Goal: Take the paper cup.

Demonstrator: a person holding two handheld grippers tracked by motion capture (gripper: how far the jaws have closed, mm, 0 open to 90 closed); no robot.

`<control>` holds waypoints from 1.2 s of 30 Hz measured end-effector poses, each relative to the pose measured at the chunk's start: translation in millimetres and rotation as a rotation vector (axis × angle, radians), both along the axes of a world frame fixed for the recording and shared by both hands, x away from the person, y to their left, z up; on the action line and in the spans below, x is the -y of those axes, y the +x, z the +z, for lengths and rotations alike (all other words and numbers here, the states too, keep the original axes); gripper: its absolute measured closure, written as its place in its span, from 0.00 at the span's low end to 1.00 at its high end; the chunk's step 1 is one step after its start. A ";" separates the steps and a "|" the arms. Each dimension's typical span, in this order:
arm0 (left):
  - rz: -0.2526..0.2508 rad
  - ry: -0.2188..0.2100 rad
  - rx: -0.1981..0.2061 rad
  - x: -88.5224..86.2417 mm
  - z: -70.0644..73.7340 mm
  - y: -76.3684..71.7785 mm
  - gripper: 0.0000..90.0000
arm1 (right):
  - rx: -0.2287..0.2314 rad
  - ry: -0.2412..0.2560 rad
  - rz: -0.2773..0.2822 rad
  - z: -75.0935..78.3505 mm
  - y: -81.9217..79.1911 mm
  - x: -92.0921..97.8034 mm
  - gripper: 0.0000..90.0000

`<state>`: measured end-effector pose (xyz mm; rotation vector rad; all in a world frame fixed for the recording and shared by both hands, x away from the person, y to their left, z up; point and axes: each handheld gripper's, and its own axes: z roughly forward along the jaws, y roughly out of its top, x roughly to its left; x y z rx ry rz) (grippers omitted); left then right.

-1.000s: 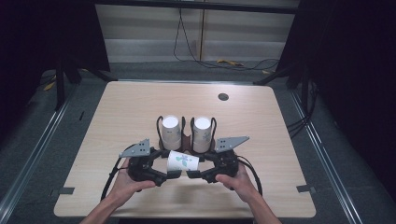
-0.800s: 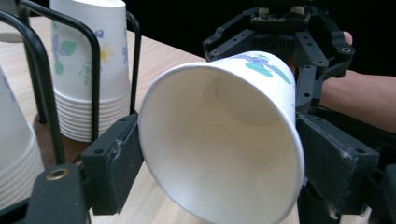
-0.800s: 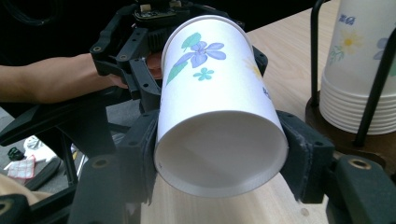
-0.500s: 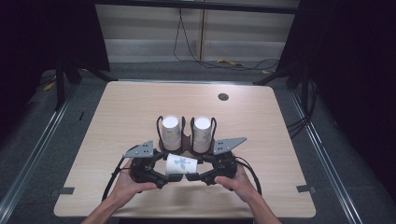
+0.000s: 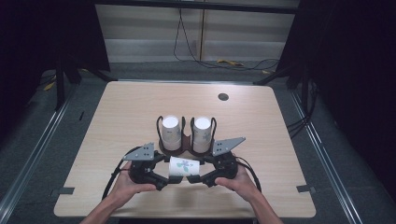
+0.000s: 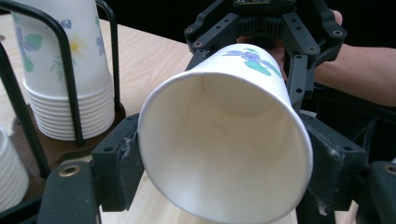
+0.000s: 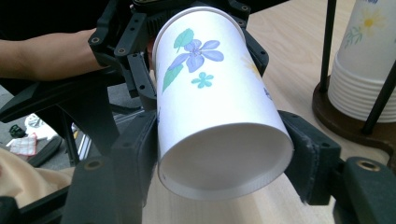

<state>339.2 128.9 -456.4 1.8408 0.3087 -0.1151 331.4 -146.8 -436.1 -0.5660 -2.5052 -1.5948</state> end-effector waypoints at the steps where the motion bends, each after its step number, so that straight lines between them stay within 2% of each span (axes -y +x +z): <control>1: -0.002 0.005 -0.003 0.9 -0.6 0.2 0.26 | -0.004 -0.004 -0.002 0.0 0.0 0.1 0.37; 8: -0.008 0.014 0.008 1.2 -0.2 -1.4 0.30 | -0.006 -0.007 -0.024 -0.8 1.8 0.6 0.30; 10: -0.003 0.032 0.006 1.1 -1.0 -1.1 0.30 | -0.005 -0.014 -0.032 -1.1 2.0 0.2 0.28; 14: -0.007 0.032 0.004 1.8 -1.1 -1.1 0.30 | -0.009 -0.019 -0.035 -1.7 1.7 0.0 0.26; 20: 0.002 0.044 0.011 -0.8 -0.9 -0.7 0.30 | -0.006 -0.027 -0.066 -1.0 2.4 2.2 0.17; 26: 0.017 0.056 0.003 -6.7 -1.4 1.1 0.30 | 0.002 -0.026 -0.101 -0.3 3.0 6.7 0.16; 32: 0.061 0.066 -0.043 -18.5 0.3 6.0 0.30 | 0.020 0.005 -0.150 4.1 2.3 14.2 0.20; 36: 0.113 0.072 -0.040 -28.7 5.0 8.7 0.31 | 0.022 0.016 -0.182 5.5 2.5 20.7 0.20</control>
